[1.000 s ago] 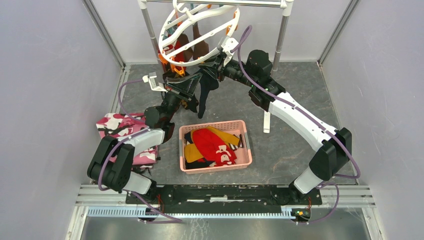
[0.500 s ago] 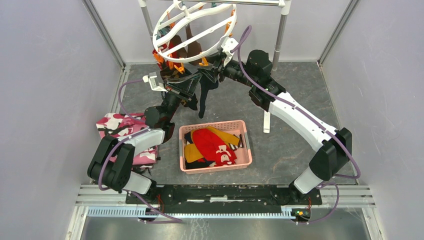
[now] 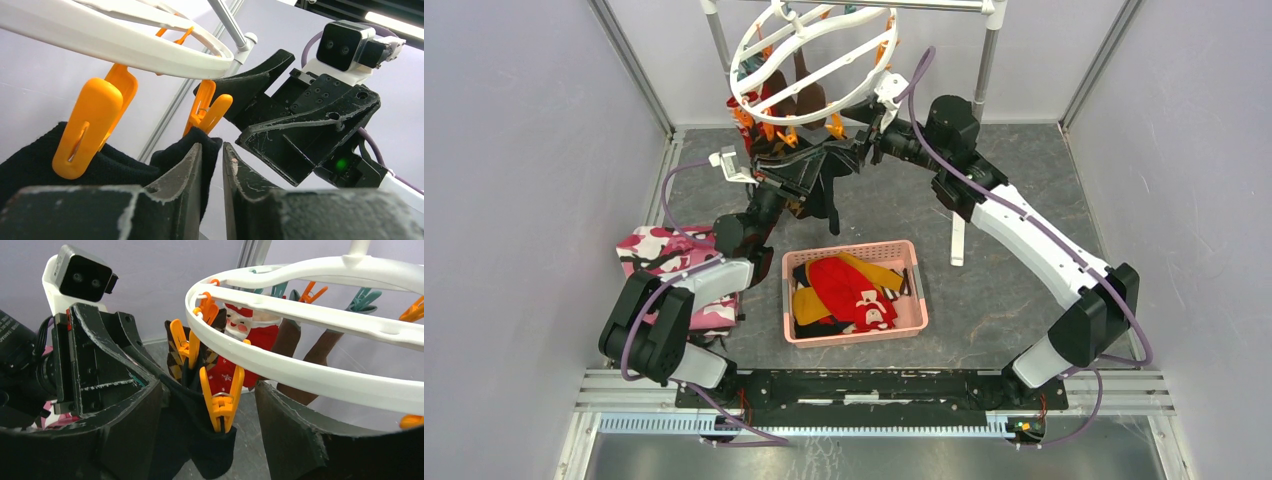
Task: Clip the socks to the hanger
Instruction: Clamp the sock onto the hanger.
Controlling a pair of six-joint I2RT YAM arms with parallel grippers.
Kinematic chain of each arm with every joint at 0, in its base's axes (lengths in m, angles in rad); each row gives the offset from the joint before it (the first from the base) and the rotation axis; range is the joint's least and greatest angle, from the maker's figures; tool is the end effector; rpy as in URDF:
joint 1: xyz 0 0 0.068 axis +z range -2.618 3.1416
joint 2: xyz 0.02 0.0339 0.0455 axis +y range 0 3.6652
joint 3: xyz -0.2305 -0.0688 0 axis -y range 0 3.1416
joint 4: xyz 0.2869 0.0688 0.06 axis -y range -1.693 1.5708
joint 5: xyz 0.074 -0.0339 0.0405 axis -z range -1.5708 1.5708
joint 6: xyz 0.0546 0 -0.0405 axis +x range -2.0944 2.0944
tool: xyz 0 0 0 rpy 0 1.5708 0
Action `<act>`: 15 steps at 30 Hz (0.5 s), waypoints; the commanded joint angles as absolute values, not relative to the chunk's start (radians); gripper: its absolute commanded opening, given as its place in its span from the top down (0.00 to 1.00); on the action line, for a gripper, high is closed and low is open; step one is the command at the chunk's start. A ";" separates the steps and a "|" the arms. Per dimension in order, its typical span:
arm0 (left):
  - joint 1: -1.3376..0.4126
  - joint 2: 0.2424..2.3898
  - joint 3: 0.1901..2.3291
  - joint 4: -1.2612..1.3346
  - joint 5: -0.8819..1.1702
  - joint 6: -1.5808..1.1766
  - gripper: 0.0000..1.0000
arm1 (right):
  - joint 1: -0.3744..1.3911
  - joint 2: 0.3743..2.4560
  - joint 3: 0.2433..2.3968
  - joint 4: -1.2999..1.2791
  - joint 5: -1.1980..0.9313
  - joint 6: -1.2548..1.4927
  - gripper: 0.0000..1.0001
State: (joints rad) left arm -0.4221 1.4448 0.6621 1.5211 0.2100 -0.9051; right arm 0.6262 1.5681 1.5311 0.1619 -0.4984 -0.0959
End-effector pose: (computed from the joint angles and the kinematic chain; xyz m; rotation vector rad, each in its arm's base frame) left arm 0.2973 -0.1460 0.2681 -0.0069 0.9241 -1.3273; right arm 0.3326 0.2728 0.4085 -0.9045 1.2101 0.7877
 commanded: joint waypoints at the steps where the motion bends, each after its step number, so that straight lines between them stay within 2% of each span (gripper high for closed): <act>1: -0.426 1.436 0.644 1.737 0.190 -0.950 0.71 | 0.597 1.535 1.609 0.040 -0.549 -0.121 0.24; 8: -0.425 1.417 0.612 1.736 0.197 -0.946 0.67 | 0.540 1.524 1.652 -0.079 -0.657 -0.154 0.19; 15: -0.426 1.332 0.543 1.647 0.206 -0.916 0.52 | 0.475 1.502 1.681 -0.225 -0.709 -0.230 0.16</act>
